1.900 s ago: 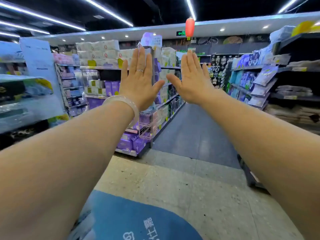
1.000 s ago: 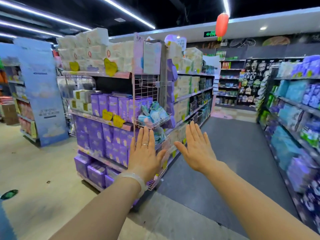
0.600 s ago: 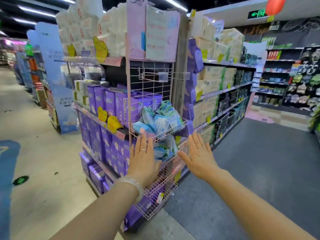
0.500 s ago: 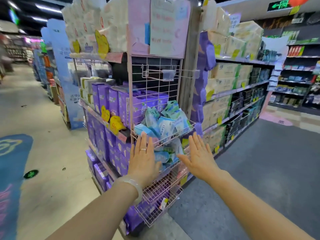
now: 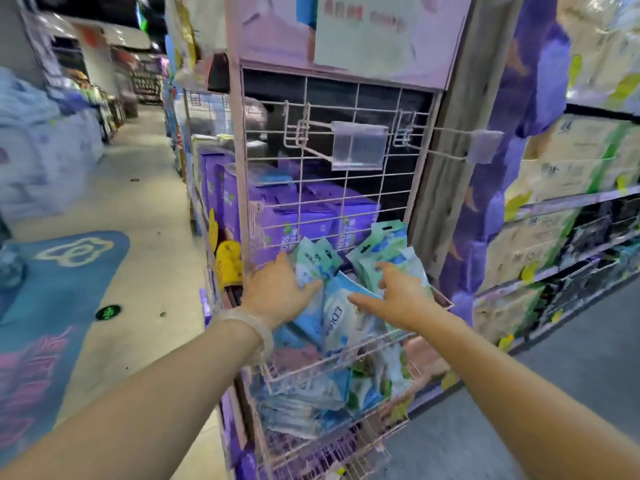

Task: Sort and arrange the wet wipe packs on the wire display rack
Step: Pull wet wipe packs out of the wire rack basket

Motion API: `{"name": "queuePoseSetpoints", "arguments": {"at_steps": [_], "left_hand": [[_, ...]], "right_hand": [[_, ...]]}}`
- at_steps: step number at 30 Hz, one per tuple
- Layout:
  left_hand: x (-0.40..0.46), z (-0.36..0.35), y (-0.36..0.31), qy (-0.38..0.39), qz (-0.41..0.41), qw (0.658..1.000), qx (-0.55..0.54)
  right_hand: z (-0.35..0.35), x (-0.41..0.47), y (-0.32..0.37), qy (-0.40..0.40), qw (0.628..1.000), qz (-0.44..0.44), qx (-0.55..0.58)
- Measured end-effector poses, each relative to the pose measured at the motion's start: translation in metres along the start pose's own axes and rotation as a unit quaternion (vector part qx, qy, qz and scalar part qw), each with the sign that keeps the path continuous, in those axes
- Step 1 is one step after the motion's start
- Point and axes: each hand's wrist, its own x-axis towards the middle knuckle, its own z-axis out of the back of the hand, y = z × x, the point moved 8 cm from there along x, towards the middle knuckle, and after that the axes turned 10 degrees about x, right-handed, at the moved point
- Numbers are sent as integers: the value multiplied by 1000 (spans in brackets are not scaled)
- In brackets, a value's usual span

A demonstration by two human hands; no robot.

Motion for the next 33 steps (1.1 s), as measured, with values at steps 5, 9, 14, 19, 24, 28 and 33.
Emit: {"name": "queuePoseSetpoints", "arguments": {"at_steps": [5,9,14,19,24,28,33], "left_hand": [[22,-21,3,53,76,995,26],[24,-31,11,46,153,984,-80],[7,9,6,-210,190,922,-266],[-25,17,-6,-294,202,812,-461],[-42,-30,-29,-174,285,792,-512],[-52,-52,-49,-107,305,791,-520],[-54,-51,-52,-106,308,772,-546]], "right_hand": [[-39,26,8,88,995,48,-26],[-49,30,9,111,989,83,-47],[-25,25,18,57,966,251,-1],[53,60,-37,-98,951,254,144],[12,80,-84,105,978,127,129],[11,78,-89,92,958,165,216],[54,89,-80,65,820,82,563]]}}
